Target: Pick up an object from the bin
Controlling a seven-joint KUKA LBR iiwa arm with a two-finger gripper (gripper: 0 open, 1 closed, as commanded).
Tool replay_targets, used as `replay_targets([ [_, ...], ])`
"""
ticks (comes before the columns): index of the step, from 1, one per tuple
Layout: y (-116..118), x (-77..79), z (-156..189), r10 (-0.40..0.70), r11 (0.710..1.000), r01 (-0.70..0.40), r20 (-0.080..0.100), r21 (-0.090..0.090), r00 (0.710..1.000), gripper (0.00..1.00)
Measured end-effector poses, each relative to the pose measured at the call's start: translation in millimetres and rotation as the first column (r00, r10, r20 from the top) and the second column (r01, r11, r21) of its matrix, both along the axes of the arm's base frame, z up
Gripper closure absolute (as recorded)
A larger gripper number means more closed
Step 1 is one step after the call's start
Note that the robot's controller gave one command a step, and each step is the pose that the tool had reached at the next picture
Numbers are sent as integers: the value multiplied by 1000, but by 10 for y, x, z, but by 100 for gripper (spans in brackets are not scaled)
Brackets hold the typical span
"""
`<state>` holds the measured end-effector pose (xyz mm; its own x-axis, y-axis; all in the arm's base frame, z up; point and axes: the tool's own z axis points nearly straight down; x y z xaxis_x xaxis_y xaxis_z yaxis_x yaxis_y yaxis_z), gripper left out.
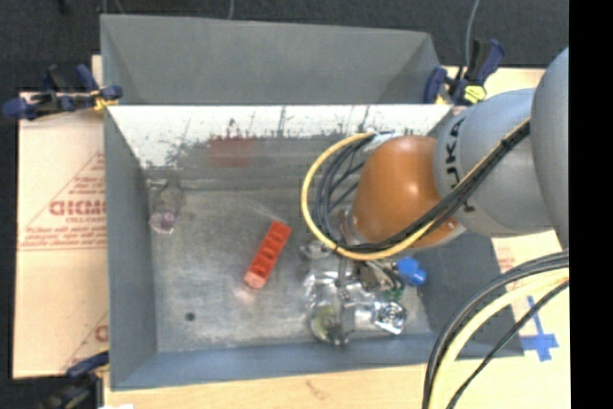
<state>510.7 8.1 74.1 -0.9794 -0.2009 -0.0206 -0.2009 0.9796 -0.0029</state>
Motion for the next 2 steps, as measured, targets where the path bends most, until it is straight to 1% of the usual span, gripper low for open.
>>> replay_targets([
  [1, 5, 7, 39, -2, 1000, 2, -5, 0, 1000, 100],
  [2, -96, 8, 1585, 114, 993, -114, -11, -3, 993, 100],
])
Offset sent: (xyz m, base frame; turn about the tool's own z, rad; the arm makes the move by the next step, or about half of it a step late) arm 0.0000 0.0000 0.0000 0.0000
